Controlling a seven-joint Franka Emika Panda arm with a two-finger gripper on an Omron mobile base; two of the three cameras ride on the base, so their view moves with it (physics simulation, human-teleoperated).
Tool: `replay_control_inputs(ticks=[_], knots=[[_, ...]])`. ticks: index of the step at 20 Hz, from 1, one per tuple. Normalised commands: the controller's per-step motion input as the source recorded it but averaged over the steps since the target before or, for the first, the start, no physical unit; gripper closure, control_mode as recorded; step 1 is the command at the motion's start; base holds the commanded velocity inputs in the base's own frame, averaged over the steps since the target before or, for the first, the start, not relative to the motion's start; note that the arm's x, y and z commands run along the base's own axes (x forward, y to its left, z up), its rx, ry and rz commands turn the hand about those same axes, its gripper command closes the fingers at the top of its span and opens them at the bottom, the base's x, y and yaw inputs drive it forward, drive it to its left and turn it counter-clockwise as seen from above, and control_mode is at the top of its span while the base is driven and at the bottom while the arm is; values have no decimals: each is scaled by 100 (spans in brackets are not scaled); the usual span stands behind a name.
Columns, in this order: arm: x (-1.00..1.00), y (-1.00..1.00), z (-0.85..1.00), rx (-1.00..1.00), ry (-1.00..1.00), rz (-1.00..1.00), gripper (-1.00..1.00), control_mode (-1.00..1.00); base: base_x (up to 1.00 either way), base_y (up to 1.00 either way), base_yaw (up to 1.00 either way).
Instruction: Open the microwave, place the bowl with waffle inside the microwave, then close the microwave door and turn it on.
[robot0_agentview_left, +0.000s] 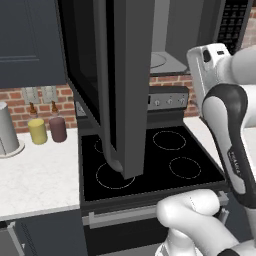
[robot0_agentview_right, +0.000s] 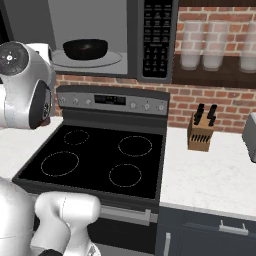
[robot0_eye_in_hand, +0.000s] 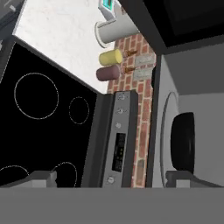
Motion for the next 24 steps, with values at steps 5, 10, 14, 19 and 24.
replay_control_inputs(ticks=[5, 10, 14, 19, 24], knots=[[-100, 0, 10, 0, -10, 0, 100, -100, 0, 0, 0], [-100, 2, 15, 0, -2, 0, 100, -100, 0, 0, 0], [-86, 15, 11, 0, 4, 0, 100, -100, 0, 0, 0], [-4, 18, 0, -1, 9, 0, 100, -100, 0, 0, 0], [-43, 11, 0, 0, -1, 0, 100, -100, 0, 0, 0]])
